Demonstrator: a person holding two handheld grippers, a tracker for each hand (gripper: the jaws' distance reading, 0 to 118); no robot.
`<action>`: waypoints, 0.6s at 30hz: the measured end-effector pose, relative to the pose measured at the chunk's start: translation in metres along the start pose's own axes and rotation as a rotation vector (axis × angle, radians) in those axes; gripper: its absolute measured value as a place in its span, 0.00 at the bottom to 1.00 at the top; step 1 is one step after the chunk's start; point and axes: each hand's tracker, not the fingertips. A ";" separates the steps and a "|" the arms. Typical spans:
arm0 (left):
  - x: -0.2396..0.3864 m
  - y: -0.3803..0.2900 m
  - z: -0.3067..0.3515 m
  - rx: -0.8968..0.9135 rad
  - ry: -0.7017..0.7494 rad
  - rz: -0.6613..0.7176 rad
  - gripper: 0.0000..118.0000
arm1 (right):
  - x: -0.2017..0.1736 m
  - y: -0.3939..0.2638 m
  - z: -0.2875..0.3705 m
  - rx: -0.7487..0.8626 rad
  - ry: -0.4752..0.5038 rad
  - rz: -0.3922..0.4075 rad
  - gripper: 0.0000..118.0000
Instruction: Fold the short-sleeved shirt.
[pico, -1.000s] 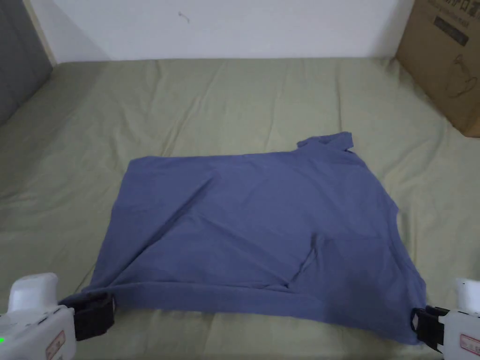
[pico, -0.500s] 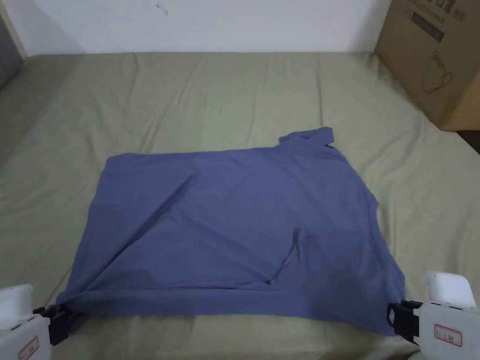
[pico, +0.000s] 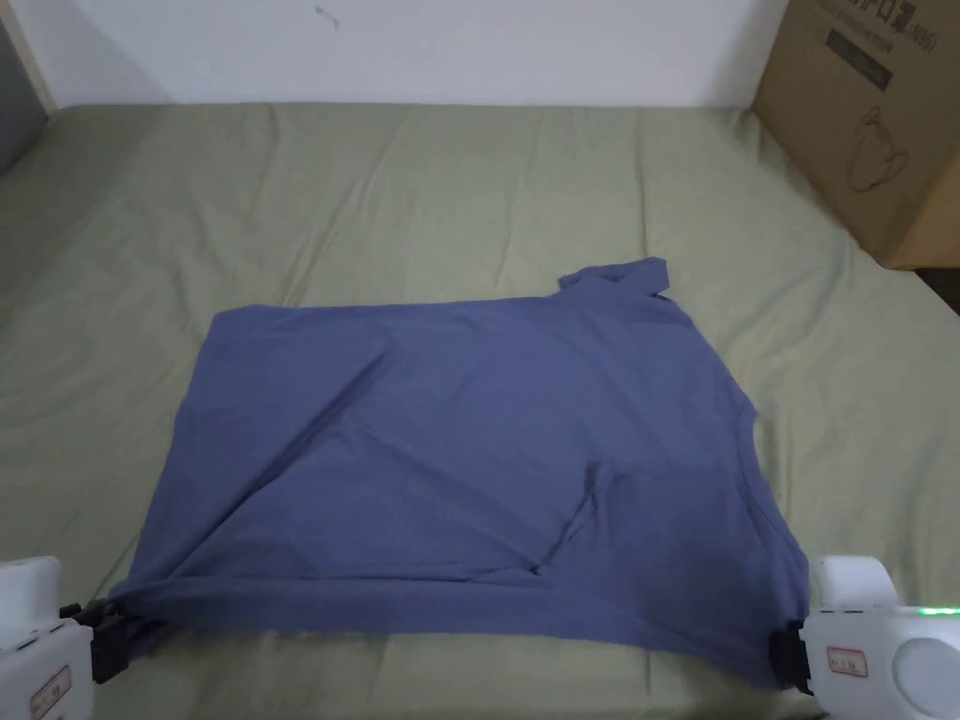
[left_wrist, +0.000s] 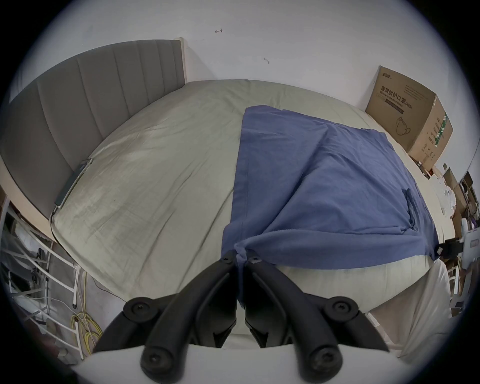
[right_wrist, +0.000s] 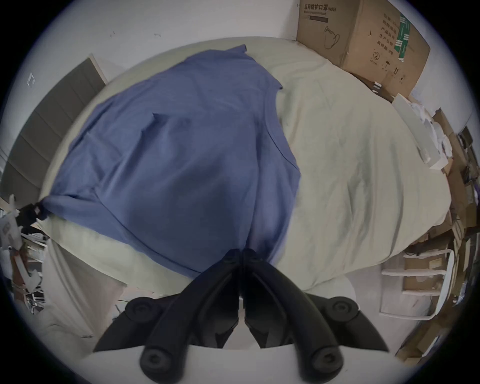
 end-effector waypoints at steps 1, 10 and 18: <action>0.000 -0.001 0.001 -0.002 0.001 0.004 0.03 | 0.005 -0.002 -0.003 -0.009 0.040 -0.013 0.00; -0.001 0.020 0.009 0.005 0.006 -0.006 0.03 | 0.017 0.024 0.040 0.102 0.106 -0.143 0.00; 0.002 0.095 -0.031 0.011 0.017 -0.051 0.03 | 0.022 0.126 0.034 0.177 0.081 -0.125 0.00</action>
